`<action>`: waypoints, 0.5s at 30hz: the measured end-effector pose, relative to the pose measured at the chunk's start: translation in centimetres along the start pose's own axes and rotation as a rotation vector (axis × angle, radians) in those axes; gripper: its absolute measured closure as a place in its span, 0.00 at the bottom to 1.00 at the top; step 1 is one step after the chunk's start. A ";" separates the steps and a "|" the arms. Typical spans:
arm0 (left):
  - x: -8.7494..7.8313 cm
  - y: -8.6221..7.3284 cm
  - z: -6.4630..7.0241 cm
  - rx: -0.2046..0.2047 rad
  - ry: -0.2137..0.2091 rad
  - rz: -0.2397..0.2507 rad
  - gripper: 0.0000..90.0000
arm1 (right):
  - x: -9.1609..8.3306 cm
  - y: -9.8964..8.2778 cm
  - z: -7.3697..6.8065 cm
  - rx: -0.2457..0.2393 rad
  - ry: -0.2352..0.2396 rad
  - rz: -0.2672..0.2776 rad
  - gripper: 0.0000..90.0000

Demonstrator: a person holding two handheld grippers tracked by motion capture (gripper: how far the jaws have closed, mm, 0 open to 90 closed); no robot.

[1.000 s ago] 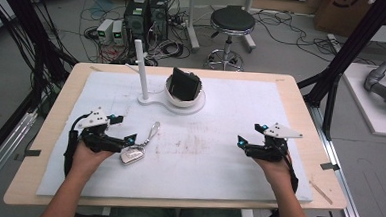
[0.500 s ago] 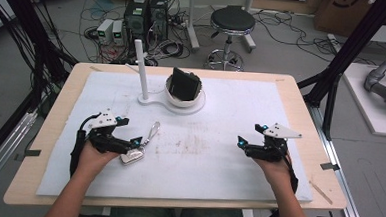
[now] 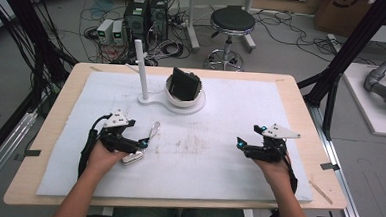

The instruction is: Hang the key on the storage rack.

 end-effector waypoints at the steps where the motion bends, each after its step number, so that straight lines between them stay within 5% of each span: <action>1: 0.2 0.0 0.0 0.004 0.000 -0.015 0.12 | 0.0 0.0 -0.1 -0.009 -0.001 -0.001 0.22; 10: 2.3 -0.4 0.1 0.005 0.008 -0.108 0.17 | -0.3 -0.2 -0.3 -0.018 0.001 -0.004 0.22; 15: 2.6 -0.7 0.3 0.024 0.038 -0.192 0.34 | -0.4 -0.3 -0.2 -0.015 0.001 -0.008 0.22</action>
Point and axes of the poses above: each handheld gripper's, and its own axes: x roughly forward along the jaws, y roughly out of its top, z roughly to its right, the point moved 2 cm from there along x, roughly forward along the jaws, and after that the axes turned 11 degrees about -y, right-handed, at the moved point
